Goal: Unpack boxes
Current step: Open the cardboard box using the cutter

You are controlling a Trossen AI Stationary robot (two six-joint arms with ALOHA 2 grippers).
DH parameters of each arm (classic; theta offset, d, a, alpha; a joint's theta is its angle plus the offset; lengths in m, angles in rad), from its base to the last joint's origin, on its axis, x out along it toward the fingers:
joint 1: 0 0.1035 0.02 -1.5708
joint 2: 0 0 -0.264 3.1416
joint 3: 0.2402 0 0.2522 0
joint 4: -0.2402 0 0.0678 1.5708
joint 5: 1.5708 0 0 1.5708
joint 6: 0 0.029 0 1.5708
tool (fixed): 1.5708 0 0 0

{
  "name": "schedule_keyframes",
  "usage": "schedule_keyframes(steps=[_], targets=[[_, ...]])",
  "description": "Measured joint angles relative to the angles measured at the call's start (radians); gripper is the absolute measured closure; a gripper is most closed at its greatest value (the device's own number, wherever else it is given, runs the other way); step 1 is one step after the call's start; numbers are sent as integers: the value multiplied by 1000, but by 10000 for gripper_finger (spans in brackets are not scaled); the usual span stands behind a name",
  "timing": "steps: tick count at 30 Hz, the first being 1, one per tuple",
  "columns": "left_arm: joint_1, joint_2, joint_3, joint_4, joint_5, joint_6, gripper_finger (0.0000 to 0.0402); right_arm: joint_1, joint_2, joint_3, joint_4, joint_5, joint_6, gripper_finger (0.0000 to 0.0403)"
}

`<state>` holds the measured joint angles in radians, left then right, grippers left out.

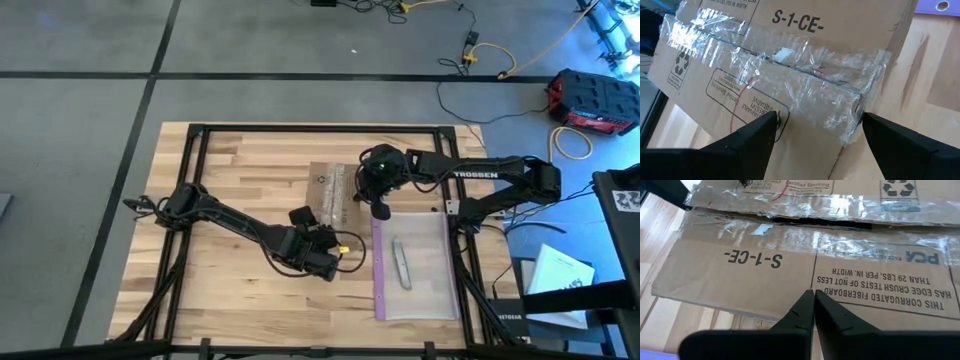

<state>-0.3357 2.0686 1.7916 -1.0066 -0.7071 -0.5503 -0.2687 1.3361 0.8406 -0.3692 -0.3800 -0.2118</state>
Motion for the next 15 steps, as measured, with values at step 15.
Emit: schedule_keyframes(steps=[15], targets=[[2,2,58,-9,-16,82,120,1,0,-1,-5,-7,-2,403]])
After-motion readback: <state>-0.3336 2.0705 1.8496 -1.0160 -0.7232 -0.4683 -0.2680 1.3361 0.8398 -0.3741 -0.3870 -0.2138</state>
